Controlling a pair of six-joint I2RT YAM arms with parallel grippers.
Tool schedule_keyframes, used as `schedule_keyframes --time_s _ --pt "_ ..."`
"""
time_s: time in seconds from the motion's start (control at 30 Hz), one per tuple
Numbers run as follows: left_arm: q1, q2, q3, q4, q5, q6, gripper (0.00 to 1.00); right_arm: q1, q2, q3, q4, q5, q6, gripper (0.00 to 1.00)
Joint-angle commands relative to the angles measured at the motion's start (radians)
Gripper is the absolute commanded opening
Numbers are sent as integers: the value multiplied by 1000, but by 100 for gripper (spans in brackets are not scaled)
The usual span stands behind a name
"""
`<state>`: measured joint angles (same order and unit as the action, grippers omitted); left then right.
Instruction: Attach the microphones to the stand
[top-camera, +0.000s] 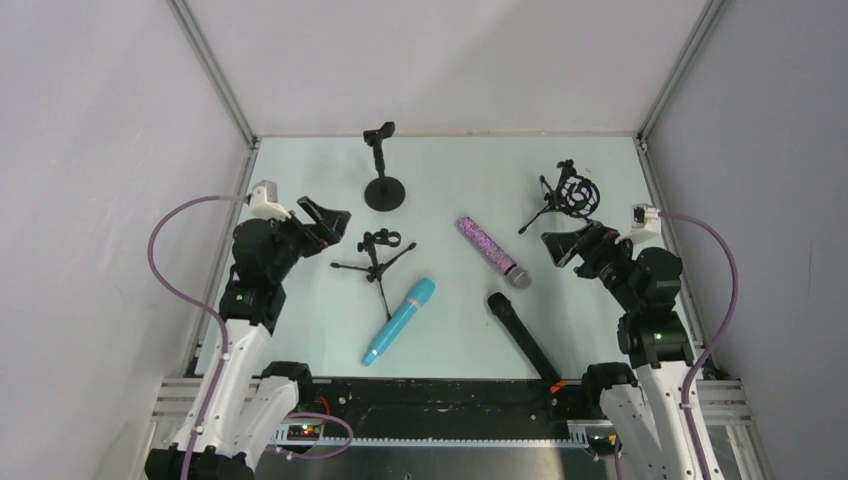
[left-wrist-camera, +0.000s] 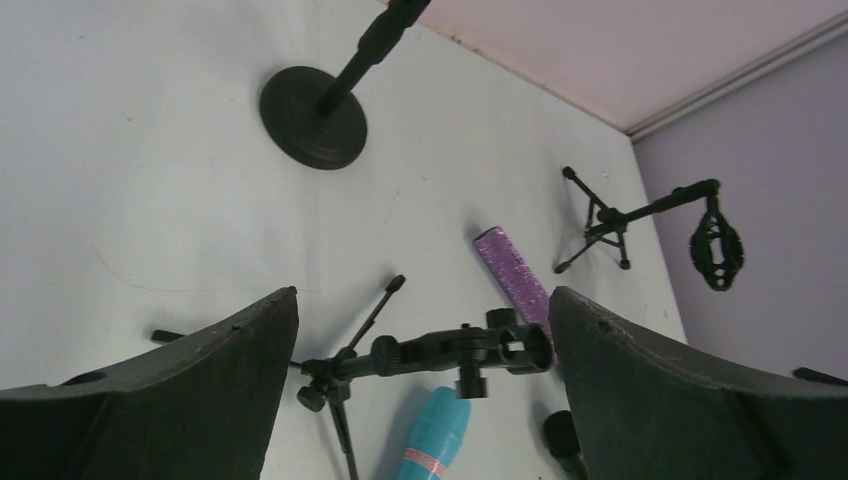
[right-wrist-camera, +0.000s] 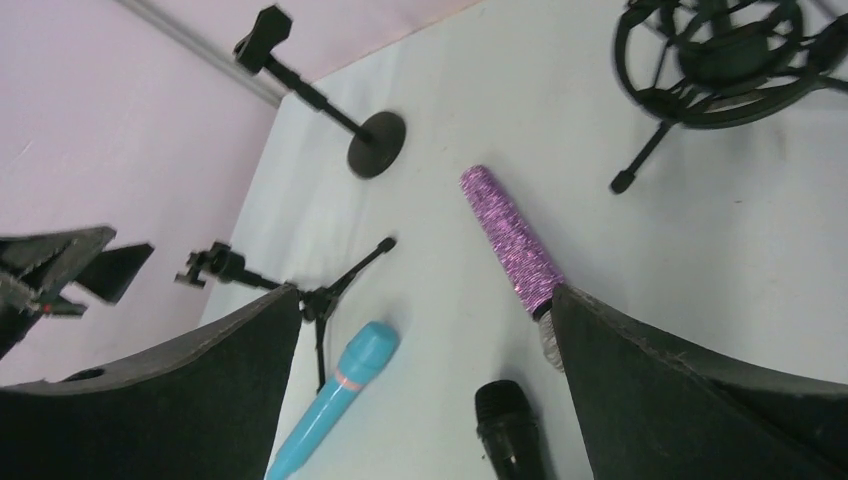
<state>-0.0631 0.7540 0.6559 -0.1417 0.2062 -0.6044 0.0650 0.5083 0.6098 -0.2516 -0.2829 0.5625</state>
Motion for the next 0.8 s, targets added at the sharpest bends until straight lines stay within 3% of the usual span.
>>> schedule_keyframes --time_s 0.0,0.33,0.6,0.77 --pt "17 1 75 -3 90 -36 98 -18 35 44 -3 -215 6 100" --pt "30 72 178 -41 247 -20 98 -9 113 62 8 -385 63 100" --pt "30 87 211 -144 266 0 98 145 206 62 -48 -308 36 100" --pt "29 -7 154 -190 272 77 98 315 285 62 -73 -122 -32 100"
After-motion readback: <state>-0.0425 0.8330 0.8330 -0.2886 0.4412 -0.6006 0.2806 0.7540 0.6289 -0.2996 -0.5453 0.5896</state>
